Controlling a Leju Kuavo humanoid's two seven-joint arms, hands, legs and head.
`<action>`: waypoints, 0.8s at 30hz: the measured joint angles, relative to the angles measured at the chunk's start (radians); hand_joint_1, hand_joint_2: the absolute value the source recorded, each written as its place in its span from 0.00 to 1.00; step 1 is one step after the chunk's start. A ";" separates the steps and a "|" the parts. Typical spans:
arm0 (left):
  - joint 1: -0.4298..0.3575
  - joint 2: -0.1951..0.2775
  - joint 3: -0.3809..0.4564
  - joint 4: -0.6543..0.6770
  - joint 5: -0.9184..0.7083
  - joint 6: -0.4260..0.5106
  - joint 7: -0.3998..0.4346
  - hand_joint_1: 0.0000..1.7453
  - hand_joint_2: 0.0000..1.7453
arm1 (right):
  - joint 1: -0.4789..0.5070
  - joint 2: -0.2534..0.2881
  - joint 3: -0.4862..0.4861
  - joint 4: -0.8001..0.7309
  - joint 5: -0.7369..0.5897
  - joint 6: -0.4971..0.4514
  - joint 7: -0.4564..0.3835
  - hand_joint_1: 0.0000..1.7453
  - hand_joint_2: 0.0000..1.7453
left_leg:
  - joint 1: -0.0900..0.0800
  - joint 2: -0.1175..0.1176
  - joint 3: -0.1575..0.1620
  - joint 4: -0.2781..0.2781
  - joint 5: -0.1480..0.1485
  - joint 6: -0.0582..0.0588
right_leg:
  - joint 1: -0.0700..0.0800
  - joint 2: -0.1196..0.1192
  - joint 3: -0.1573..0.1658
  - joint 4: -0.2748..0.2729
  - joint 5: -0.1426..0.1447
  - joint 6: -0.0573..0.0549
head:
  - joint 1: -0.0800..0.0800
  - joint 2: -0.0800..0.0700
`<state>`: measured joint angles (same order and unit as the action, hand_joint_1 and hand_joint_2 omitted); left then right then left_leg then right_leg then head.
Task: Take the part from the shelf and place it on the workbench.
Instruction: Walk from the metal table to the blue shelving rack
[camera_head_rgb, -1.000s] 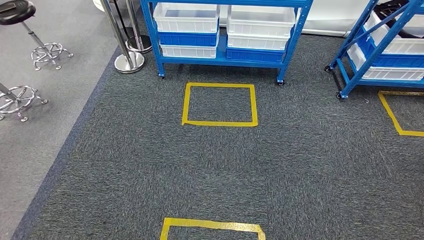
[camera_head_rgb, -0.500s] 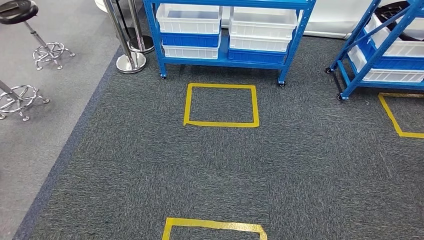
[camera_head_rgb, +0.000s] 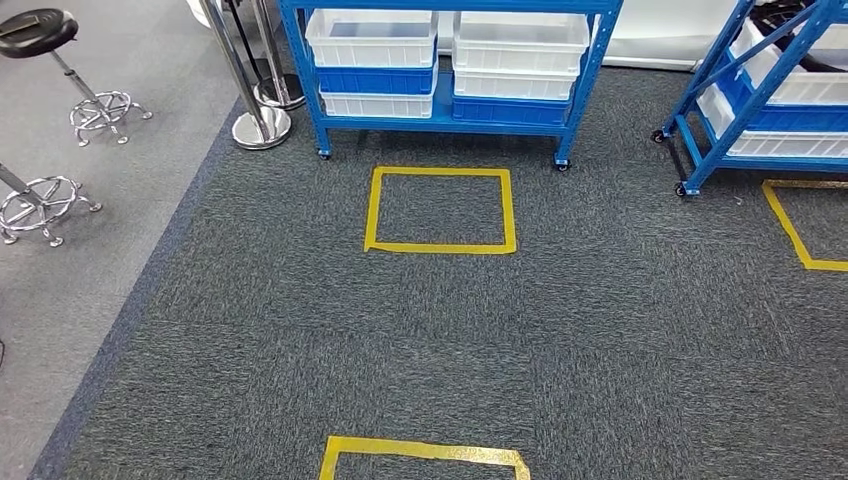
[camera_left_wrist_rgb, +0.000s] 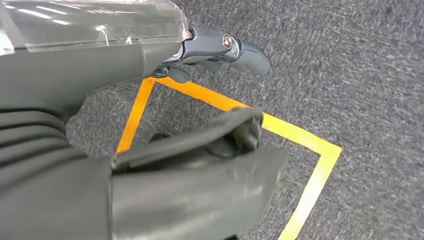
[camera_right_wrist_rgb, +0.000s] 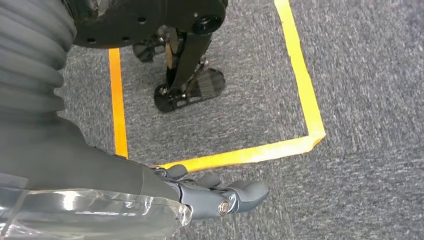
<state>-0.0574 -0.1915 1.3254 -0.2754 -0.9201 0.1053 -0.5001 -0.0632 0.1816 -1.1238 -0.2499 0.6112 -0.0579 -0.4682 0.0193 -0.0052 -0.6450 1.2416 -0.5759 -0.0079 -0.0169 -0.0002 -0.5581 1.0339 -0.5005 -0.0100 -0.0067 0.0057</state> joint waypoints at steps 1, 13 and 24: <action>0.000 0.000 0.000 0.000 0.000 0.000 0.000 0.00 0.00 | 0.000 0.000 0.000 0.000 0.000 0.001 0.000 0.00 0.25 | 0.000 0.000 0.031 -0.067 0.036 0.004 | 0.000 0.000 0.002 0.000 -0.001 0.001 | 0.000 0.000; -0.004 0.000 0.001 0.000 -0.016 0.021 -0.002 0.00 0.00 | -0.001 -0.001 -0.003 0.000 -0.002 -0.009 0.031 0.00 0.00 | -0.019 0.003 0.097 -0.236 0.097 0.057 | -0.002 0.001 -0.117 0.247 -0.124 0.041 | 0.001 0.000; -0.006 -0.004 0.001 0.000 -0.015 0.011 0.024 0.00 0.00 | -0.003 -0.005 -0.009 0.000 0.004 0.002 0.036 0.00 0.00 | -0.025 0.000 0.086 -0.196 0.063 0.025 | 0.005 0.000 0.002 -0.017 0.010 0.003 | 0.001 0.000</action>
<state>-0.0638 -0.1952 1.3260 -0.2754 -0.9354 0.1166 -0.4761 -0.0665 0.1766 -1.1327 -0.2495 0.6157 -0.0558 -0.4323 -0.0059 -0.0051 -0.5587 1.0451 -0.5126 0.0168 -0.0114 -0.0004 -0.5560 1.0170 -0.4900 -0.0069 -0.0061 0.0057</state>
